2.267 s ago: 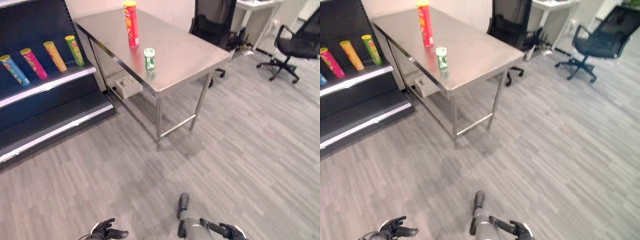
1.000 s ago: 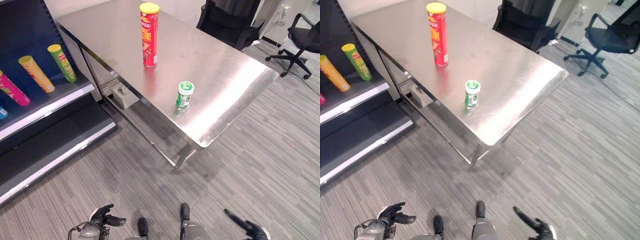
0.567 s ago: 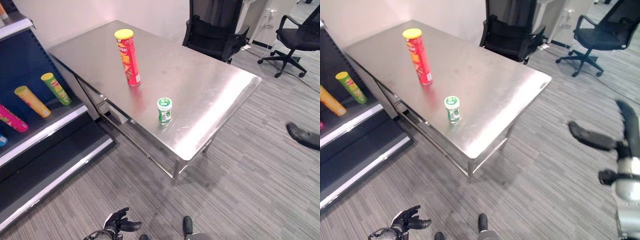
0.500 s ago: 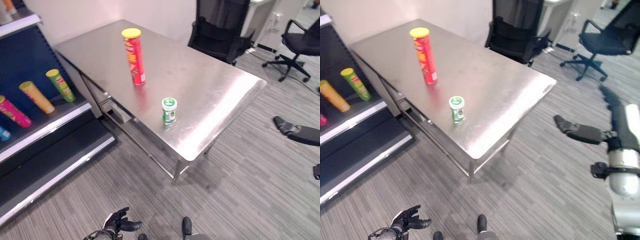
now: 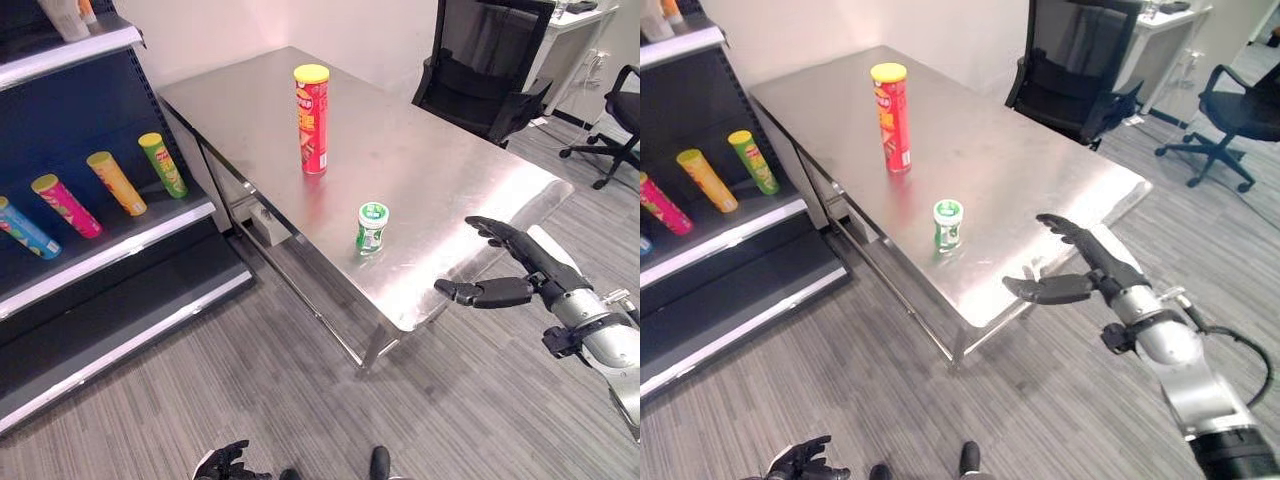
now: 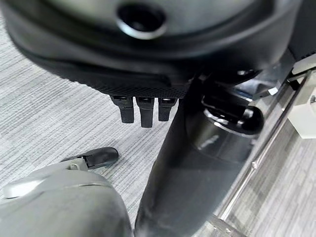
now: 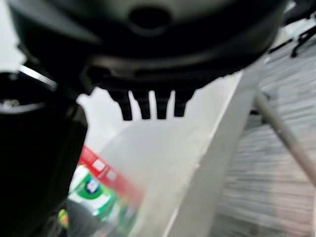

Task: Put the goods on the table back onto the shelves and tidy them up.

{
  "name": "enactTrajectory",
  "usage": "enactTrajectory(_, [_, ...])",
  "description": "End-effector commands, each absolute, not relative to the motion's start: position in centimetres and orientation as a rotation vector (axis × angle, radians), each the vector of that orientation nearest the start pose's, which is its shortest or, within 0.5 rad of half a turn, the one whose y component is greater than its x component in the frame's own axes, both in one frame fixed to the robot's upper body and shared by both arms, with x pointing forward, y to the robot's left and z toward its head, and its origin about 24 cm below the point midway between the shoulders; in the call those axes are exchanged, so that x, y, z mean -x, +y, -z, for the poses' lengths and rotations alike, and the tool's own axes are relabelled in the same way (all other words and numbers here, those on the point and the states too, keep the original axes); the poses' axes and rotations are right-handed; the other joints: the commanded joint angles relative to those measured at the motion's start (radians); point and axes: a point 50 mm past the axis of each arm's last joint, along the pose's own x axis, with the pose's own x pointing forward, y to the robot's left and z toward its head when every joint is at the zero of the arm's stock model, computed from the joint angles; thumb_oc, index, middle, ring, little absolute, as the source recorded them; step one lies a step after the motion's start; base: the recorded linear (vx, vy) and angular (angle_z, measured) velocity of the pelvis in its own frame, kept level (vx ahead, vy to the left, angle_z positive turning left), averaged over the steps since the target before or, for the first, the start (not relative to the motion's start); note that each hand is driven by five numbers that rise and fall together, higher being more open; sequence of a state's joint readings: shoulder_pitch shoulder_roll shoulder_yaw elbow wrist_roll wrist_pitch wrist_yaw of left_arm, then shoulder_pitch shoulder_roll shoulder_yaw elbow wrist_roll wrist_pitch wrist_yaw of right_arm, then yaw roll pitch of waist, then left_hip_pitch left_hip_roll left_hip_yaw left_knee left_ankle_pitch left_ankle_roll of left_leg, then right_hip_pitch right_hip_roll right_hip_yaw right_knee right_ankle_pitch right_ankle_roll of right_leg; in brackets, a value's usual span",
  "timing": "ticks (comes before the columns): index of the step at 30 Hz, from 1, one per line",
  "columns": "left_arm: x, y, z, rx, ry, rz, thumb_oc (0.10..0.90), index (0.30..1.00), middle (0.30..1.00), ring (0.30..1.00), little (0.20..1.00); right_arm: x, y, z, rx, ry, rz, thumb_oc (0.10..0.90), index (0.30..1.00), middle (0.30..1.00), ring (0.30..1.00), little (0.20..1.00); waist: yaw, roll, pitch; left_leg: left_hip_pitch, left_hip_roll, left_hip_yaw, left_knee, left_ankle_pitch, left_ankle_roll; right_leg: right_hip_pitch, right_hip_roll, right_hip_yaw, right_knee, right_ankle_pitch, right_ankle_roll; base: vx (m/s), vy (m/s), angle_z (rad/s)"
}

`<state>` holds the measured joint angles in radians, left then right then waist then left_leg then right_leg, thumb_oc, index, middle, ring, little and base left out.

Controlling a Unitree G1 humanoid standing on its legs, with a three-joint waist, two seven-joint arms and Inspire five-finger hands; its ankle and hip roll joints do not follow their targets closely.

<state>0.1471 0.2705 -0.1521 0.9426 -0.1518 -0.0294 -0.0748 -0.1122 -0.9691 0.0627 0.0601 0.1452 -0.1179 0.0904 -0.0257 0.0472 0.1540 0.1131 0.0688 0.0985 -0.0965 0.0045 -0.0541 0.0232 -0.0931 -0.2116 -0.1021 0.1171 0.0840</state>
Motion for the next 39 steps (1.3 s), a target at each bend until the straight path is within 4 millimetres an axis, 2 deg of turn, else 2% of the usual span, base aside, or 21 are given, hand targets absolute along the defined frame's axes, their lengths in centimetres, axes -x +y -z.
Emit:
enactTrajectory(1, [-11.9,24.5,13.8,-0.236,0.985,0.011,0.800,0.900,0.900,0.900,0.900,-29.0,-27.8,-20.6,0.847,-0.365,-0.088,0.800,0.900,0.900,0.900,0.900,0.033,-0.045,-0.013,0.008,0.047,0.051,0.009,-0.008,-0.059,0.057,-0.093,-0.004,0.015,-0.051,0.105,0.00,0.000,0.00])
enactTrajectory(6, [-12.1,24.1,13.8,-0.230,0.974,0.013,0.800,0.900,0.900,0.900,0.900,-30.3,-26.8,-20.6,0.860,-0.364,-0.114,0.800,0.900,0.900,0.900,0.900,0.046,-0.042,-0.007,-0.004,0.044,0.043,0.009,-0.002,-0.060,0.054,-0.098,-0.013,0.015,-0.047,0.106,0.00,-0.005,0.07])
enactTrajectory(13, [-11.3,23.9,14.1,-0.234,1.001,0.013,0.800,0.900,0.900,0.900,0.900,-31.8,-26.8,-20.3,0.881,-0.338,-0.075,0.800,0.900,0.900,0.900,0.900,0.067,-0.046,-0.001,-0.023,0.040,0.024,0.009,0.006,-0.062,0.056,-0.104,-0.037,0.015,-0.045,0.108,0.00,-0.006,0.11])
enactTrajectory(20, [-11.2,24.2,14.1,-0.242,1.000,0.002,0.800,0.900,0.900,0.900,0.900,-32.6,-27.3,-20.4,0.897,-0.323,-0.021,0.800,0.900,0.900,0.900,0.900,0.083,-0.049,0.005,-0.052,0.037,0.002,0.009,0.019,-0.069,0.050,-0.110,-0.063,0.015,-0.040,0.111,-0.01,-0.014,0.12])
enactTrajectory(28, [-11.2,24.2,14.1,-0.237,1.002,-0.009,0.800,0.900,0.900,0.900,0.900,-33.4,-26.5,-20.8,0.890,-0.331,-0.036,0.800,0.900,0.900,0.900,0.900,0.097,-0.054,0.010,-0.068,0.040,-0.017,0.009,0.026,-0.075,0.052,-0.111,-0.086,0.015,-0.044,0.109,0.00,-0.012,0.14])
enactTrajectory(39, [-11.5,23.7,14.2,-0.219,0.997,-0.020,0.800,0.900,0.900,0.900,0.900,-34.1,-26.1,-20.3,0.868,-0.307,-0.036,0.800,0.900,0.900,0.900,0.900,0.111,-0.064,0.004,-0.078,0.042,-0.040,0.009,0.028,-0.080,0.065,-0.110,-0.111,0.015,-0.051,0.107,0.01,-0.006,0.07])
